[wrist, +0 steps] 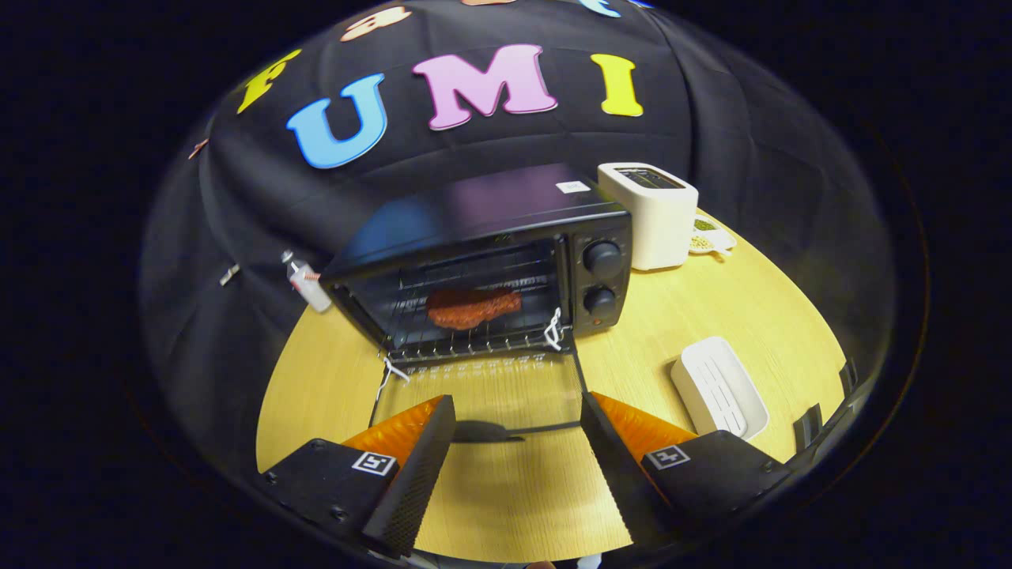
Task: Open the toaster oven, put the food inside, and close the toaster oven door.
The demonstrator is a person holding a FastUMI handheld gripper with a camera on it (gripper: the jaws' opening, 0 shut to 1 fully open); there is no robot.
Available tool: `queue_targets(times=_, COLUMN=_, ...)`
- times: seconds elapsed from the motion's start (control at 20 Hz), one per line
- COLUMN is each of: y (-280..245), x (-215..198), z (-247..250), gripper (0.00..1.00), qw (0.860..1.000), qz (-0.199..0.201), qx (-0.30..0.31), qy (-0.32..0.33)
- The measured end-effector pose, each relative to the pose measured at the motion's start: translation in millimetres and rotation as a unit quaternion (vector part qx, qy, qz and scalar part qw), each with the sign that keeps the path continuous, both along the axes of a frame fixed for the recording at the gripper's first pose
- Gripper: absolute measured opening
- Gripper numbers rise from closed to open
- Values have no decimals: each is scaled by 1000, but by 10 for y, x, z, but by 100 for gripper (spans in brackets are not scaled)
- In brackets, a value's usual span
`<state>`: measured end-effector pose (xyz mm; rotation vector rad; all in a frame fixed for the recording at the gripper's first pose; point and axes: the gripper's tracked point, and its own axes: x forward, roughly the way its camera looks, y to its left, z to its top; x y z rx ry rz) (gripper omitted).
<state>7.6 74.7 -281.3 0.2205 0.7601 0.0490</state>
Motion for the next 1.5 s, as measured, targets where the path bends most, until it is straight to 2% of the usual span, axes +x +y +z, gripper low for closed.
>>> queue_targets(times=0.45, y=483, x=-429, z=-535, gripper=98, qw=994, qz=64, qx=-18, qy=86)
queue_targets(times=0.7, y=631, x=-428, z=-899, gripper=98, qw=987, qz=82, qx=-52, qy=126)
queue_targets(times=1.0, y=673, x=-287, z=-1237, gripper=98, qw=981, qz=64, qx=-78, qy=165)
queue_targets(times=1.35, y=548, x=-16, z=-1251, gripper=98, qw=984, qz=13, qx=-80, qy=160)
queue_targets(times=1.5, y=540, x=-20, z=-1200, gripper=100, qw=984, qz=21, qx=-86, qy=156)
